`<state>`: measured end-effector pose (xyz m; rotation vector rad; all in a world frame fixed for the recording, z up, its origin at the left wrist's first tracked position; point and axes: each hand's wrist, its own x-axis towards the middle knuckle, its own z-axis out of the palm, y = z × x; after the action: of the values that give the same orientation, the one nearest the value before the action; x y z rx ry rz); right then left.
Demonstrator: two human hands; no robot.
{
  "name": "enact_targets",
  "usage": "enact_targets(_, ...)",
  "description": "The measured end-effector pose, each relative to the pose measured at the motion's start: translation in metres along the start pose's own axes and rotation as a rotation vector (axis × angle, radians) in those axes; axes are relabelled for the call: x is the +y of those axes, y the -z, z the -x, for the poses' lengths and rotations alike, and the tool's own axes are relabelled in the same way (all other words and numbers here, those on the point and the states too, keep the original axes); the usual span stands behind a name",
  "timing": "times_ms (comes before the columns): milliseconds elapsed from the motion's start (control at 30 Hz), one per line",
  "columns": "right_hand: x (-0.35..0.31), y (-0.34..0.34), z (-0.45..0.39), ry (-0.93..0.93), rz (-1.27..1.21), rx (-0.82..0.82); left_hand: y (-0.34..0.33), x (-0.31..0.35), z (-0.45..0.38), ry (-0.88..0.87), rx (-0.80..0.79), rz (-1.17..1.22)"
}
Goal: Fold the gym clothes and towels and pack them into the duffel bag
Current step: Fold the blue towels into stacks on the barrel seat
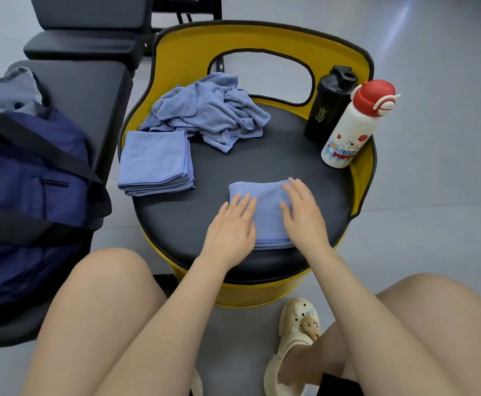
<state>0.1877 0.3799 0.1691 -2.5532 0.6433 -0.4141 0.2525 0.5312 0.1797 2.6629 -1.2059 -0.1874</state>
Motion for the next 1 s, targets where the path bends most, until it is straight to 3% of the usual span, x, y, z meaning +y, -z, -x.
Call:
enact_targets(100,0.0,-0.012,0.002,0.119,0.182,-0.181,-0.01,-0.003,-0.01,0.021,0.002,-0.049)
enact_targets(267,0.009,-0.023,0.005,0.0,0.296,-0.349,-0.021,-0.004,-0.018,0.059,-0.06,-0.057)
enact_targets(1000,-0.042,-0.076,-0.09,0.044,0.295,-0.385,0.015,-0.074,-0.094,0.15,-0.242,-0.618)
